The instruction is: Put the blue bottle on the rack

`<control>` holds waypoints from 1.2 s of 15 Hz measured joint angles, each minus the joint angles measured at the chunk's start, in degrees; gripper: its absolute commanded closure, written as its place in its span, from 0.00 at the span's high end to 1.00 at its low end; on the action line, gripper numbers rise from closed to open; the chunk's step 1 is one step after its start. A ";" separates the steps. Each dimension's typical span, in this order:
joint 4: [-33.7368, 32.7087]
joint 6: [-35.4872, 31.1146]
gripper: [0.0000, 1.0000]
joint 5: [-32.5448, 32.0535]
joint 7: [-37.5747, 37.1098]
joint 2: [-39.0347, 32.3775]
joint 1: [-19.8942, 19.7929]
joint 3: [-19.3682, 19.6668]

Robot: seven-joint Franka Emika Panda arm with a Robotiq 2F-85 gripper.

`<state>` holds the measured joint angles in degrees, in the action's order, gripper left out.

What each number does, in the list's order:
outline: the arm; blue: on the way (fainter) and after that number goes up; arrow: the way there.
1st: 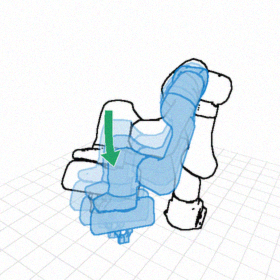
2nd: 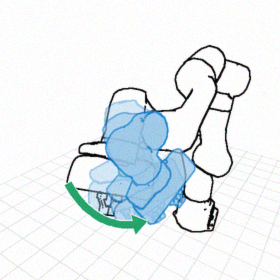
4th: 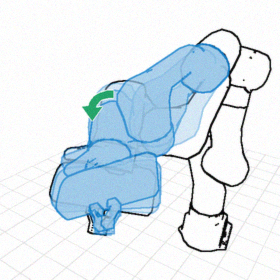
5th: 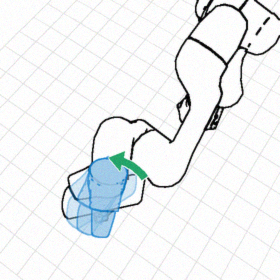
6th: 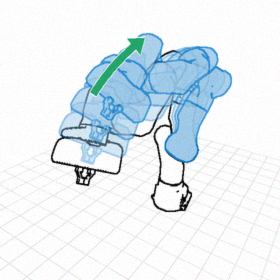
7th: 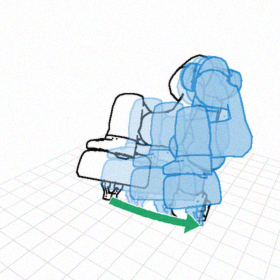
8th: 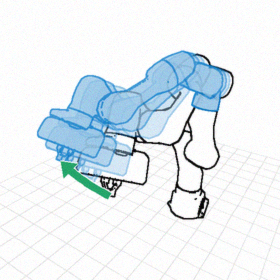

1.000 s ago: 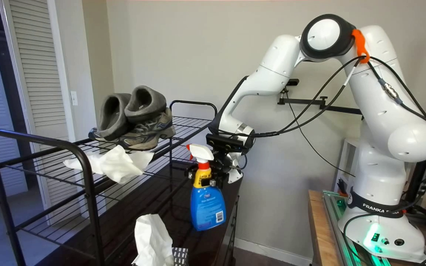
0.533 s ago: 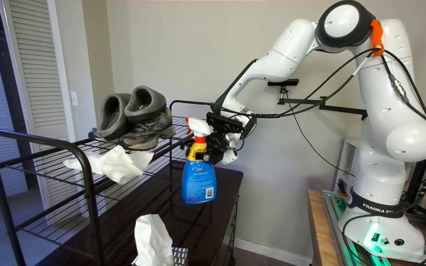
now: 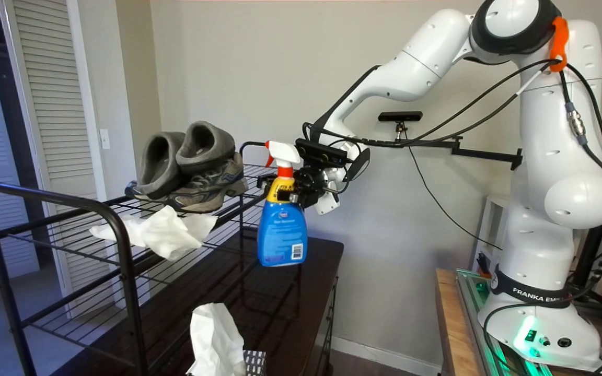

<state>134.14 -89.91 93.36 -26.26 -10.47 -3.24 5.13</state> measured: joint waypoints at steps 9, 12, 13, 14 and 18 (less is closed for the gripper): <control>0.42 -6.54 0.09 -0.11 0.13 0.52 -0.46 1.28; 0.30 -7.05 0.09 -0.10 -0.10 4.46 -1.11 2.07; 0.29 -7.50 0.09 -0.10 -0.43 5.94 -1.35 2.28; 0.31 -8.25 0.09 -0.10 -0.99 7.27 -1.64 2.45; 0.36 -11.67 0.09 -0.03 -4.33 11.23 -3.04 3.19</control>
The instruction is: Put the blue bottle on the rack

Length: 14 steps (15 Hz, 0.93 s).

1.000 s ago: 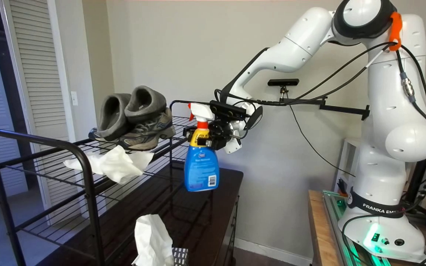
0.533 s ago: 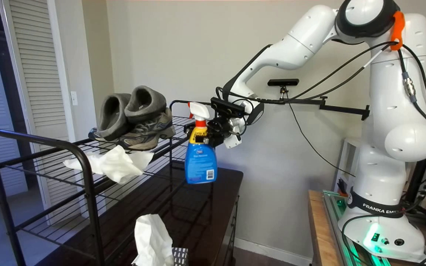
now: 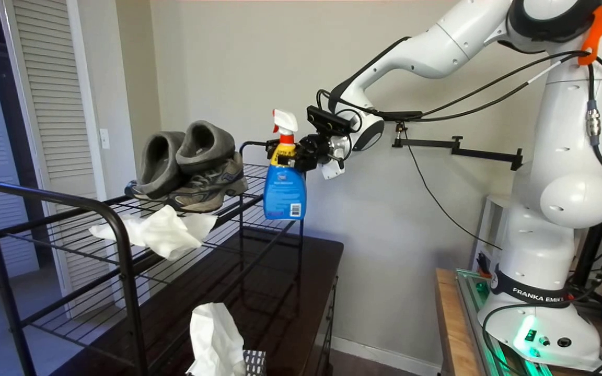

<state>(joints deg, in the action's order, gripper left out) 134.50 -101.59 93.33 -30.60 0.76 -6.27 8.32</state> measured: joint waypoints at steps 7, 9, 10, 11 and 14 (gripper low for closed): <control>-0.70 -0.34 0.09 9.66 -3.77 3.36 -1.97 1.18; -2.06 -0.47 0.34 12.21 -3.77 3.30 -2.04 1.41; -1.75 -0.65 0.34 11.95 -3.71 3.04 -2.06 1.43; -1.22 -0.70 0.09 11.91 -3.48 2.66 -2.05 1.40; -0.70 -0.67 0.09 11.99 -2.81 1.35 -2.02 1.37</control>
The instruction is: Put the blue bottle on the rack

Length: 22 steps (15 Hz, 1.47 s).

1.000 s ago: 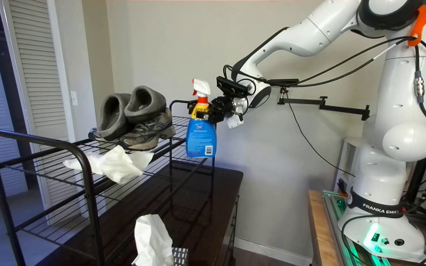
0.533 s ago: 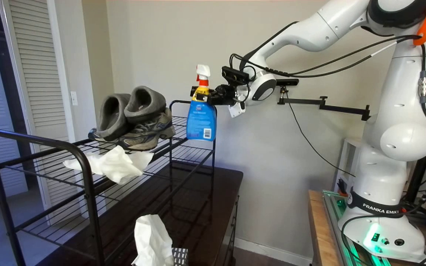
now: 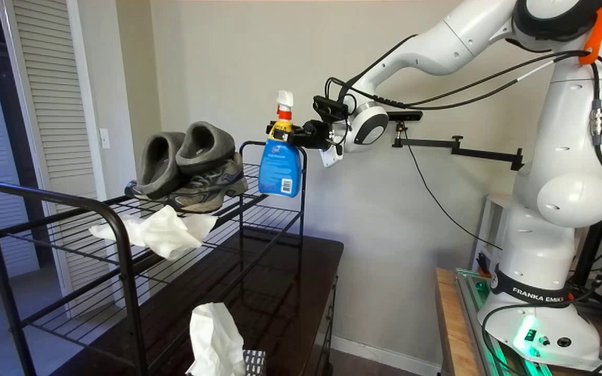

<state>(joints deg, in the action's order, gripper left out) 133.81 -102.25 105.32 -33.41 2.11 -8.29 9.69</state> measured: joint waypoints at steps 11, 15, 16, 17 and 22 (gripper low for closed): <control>-11.67 -12.46 0.09 9.19 0.65 -1.41 -0.25 0.01; -17.10 -17.09 0.09 10.94 0.64 -5.23 -0.21 -0.18; -18.03 -17.57 0.09 10.96 0.64 -6.37 -0.22 -0.19; -18.92 -17.94 0.09 11.09 0.63 -7.53 -0.22 -0.20; -23.68 -18.77 0.09 15.46 0.29 -12.50 -0.69 -0.17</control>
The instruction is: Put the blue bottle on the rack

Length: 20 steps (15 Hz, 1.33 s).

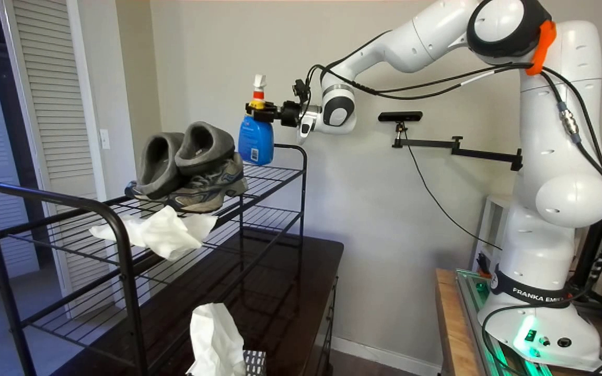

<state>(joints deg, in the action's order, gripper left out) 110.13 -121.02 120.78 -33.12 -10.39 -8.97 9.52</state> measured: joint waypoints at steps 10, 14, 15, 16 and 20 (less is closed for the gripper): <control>-4.25 -1.89 0.09 5.64 2.35 -4.25 -2.03 -0.25; -3.00 -7.05 0.09 10.16 7.87 -5.67 -1.46 -1.46; -3.01 -7.96 0.09 11.56 8.88 -5.95 -1.30 -1.71; -3.11 -8.55 0.09 13.18 9.61 -5.98 -1.23 -2.00; -3.14 -10.70 0.59 18.11 12.28 -5.99 -0.91 -2.70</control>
<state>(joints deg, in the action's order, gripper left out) 106.98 -131.73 138.89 -20.85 -16.38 -9.88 6.82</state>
